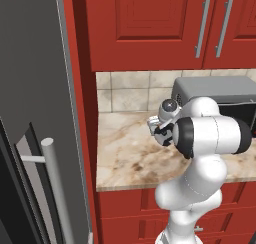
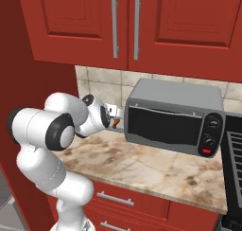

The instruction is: Take the chicken drumstick from the fridge and place it on the digital scale on the counter by the fridge. Wait a few seconds for a reading, then move it to the plate on the dining counter.

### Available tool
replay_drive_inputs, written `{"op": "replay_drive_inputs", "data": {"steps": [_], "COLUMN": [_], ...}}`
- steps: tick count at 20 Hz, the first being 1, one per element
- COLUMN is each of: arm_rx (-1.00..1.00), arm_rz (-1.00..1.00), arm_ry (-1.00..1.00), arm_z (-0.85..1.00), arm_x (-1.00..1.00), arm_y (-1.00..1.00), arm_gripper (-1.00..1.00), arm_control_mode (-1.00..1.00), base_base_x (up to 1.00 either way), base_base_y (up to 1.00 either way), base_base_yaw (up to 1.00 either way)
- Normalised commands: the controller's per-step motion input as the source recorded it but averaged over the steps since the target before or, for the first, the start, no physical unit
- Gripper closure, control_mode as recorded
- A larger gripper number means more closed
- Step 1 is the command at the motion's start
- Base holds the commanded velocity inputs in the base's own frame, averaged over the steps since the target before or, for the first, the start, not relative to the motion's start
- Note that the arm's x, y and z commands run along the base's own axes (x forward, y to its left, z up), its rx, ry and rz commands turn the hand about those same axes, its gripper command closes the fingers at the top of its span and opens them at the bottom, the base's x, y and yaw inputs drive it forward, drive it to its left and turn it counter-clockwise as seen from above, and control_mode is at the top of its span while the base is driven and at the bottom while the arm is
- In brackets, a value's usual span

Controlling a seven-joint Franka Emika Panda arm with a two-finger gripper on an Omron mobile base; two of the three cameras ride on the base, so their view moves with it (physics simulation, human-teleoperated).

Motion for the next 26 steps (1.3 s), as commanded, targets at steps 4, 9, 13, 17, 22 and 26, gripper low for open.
{"op": "replay_drive_inputs", "data": {"steps": [4,9,13,17,22,26], "arm_rx": [0.0,0.0,0.0,0.0,0.0,0.0], "arm_rz": [0.0,0.0,0.0,0.0,0.0,0.0], "arm_ry": [0.0,0.0,0.0,0.0,0.0,0.0], "arm_z": [0.0,0.0,0.0,0.0,0.0,0.0], "arm_x": [0.0,0.0,0.0,0.0,0.0,0.0], "arm_y": [0.0,0.0,0.0,0.0,0.0,0.0], "arm_gripper": [-1.0,-1.0,-1.0,-1.0,-1.0,-1.0], "arm_control_mode": [-1.0,-1.0,-1.0,-1.0,-1.0,-1.0], "base_base_x": [0.0,0.0,0.0,0.0,0.0,0.0], "base_base_y": [0.0,0.0,0.0,0.0,0.0,0.0], "base_base_yaw": [0.0,0.0,0.0,0.0,0.0,0.0]}}
